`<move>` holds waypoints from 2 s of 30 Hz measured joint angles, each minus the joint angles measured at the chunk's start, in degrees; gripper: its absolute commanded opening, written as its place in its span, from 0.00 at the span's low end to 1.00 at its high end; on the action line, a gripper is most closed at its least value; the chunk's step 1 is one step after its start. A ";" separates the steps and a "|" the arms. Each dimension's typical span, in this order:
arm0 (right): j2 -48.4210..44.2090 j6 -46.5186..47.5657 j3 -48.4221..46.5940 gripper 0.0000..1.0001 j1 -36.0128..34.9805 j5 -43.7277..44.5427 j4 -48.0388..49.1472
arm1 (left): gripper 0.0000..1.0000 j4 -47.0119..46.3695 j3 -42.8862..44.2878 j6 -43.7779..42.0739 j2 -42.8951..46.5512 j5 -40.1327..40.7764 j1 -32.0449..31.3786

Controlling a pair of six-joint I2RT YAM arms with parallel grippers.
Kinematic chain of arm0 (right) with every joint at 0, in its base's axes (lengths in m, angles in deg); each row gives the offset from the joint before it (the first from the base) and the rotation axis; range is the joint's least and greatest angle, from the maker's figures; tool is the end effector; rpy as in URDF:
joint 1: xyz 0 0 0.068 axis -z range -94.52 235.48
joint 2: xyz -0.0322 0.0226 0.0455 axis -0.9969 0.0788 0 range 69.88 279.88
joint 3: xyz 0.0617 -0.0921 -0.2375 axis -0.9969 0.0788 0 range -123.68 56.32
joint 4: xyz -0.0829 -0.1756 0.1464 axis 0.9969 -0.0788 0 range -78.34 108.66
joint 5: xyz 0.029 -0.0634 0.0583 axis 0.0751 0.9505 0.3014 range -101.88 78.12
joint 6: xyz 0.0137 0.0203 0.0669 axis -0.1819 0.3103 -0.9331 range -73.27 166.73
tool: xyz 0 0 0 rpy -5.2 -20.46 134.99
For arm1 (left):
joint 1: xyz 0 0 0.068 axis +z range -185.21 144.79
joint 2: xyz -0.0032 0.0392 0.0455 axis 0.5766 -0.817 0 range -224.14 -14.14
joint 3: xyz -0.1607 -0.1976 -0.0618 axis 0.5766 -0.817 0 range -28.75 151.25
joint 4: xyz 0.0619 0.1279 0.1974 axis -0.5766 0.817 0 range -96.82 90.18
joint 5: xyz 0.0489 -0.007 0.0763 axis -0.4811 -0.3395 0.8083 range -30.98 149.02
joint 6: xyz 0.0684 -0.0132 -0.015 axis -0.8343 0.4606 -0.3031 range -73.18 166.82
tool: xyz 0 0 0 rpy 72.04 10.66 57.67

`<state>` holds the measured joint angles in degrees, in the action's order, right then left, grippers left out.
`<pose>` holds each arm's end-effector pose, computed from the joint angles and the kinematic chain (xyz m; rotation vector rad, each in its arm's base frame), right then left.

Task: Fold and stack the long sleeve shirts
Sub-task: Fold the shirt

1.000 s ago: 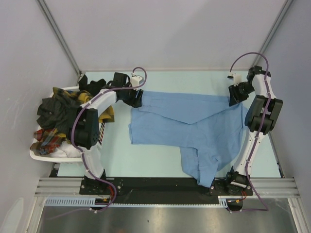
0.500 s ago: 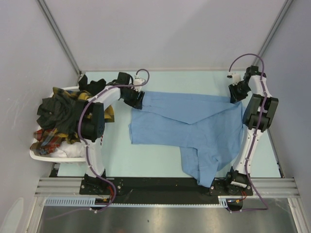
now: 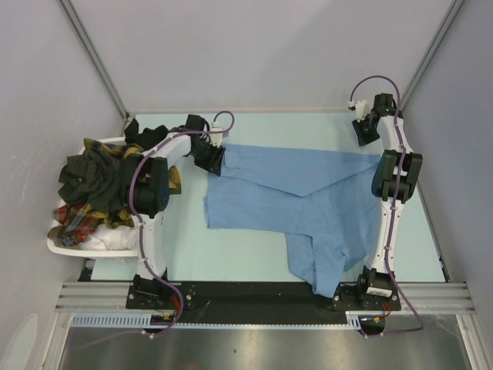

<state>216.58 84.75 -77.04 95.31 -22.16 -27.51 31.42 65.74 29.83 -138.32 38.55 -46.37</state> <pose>0.5253 -0.0804 0.1454 -0.6906 2.4903 -0.0732 0.4238 -0.1045 0.1438 0.7500 2.6001 -0.4609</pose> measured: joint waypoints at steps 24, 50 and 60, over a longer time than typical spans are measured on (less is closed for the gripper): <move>-8.09 -4.74 4.87 0.60 10.54 -8.17 -7.50 | 0.60 -0.37 19.39 3.48 -8.26 6.93 1.81; -8.15 -12.94 13.53 0.00 12.09 -13.77 -8.96 | 0.00 7.13 25.70 5.16 -15.23 4.79 1.92; -6.91 -13.86 11.39 0.00 7.48 -13.16 -4.74 | 0.00 7.32 25.70 5.49 -15.21 5.05 4.55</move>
<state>209.67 70.89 -65.66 102.78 -35.32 -32.26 38.74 91.45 35.32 -153.53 43.60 -41.82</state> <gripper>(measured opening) 0.009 0.005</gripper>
